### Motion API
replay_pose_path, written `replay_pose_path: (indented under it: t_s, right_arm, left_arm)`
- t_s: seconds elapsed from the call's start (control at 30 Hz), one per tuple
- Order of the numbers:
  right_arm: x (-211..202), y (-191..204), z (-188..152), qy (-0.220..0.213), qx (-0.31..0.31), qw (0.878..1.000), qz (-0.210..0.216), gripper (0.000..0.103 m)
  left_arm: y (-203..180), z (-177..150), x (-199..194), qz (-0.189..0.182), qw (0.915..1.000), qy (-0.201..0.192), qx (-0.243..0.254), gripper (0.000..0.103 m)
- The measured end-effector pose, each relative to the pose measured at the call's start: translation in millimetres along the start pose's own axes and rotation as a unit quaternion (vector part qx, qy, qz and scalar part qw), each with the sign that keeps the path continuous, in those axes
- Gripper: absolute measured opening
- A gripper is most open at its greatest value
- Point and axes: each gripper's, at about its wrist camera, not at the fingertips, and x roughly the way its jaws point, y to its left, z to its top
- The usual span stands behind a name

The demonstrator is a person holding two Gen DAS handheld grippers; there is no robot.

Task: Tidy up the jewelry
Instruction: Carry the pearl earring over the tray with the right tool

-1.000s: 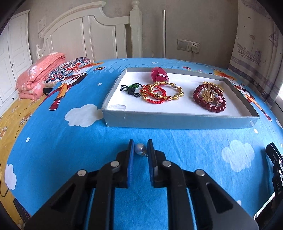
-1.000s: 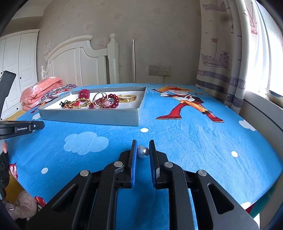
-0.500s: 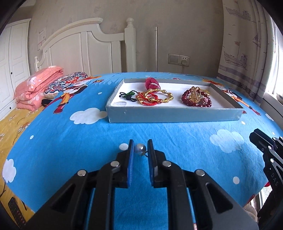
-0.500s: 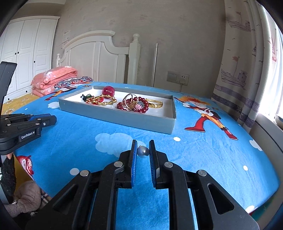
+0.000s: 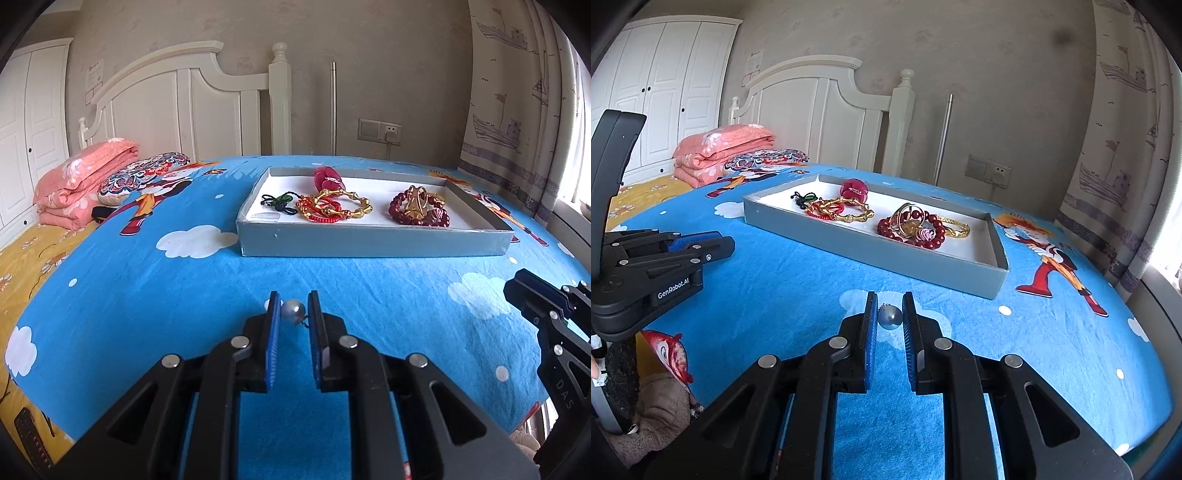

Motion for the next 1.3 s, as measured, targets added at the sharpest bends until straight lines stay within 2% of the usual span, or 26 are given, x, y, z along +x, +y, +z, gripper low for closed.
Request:
replay_pose_path:
  t_s: [0.3,0.7,0.97,1.3]
  right_arm:
    - [8.4,0.0,6.9,0.007,0.009,1.0,0.003,0.015]
    - [13.1,1.1,32.1,-0.004,0.013,1.0,0.002,0.015]
    - [18.2,-5.3,63.9,-0.021,0.009,1.0,-0.007,0.015]
    - [46.3,-33.4,102.9,-0.018,0.045,0.999,-0.014,0.015]
  left_arm:
    - [3.7,2.8,-1.0,0.009,0.9999,-0.006,-0.013,0.014]
    - [3.4,26.7,-3.9,0.021,0.9995,-0.02,-0.01,0.014]
    - [-3.0,61.7,-1.8,0.024,0.9991,-0.034,0.001,0.014]
    - [-16.0,105.6,21.7,0.026,0.9986,-0.043,0.016,0.014]
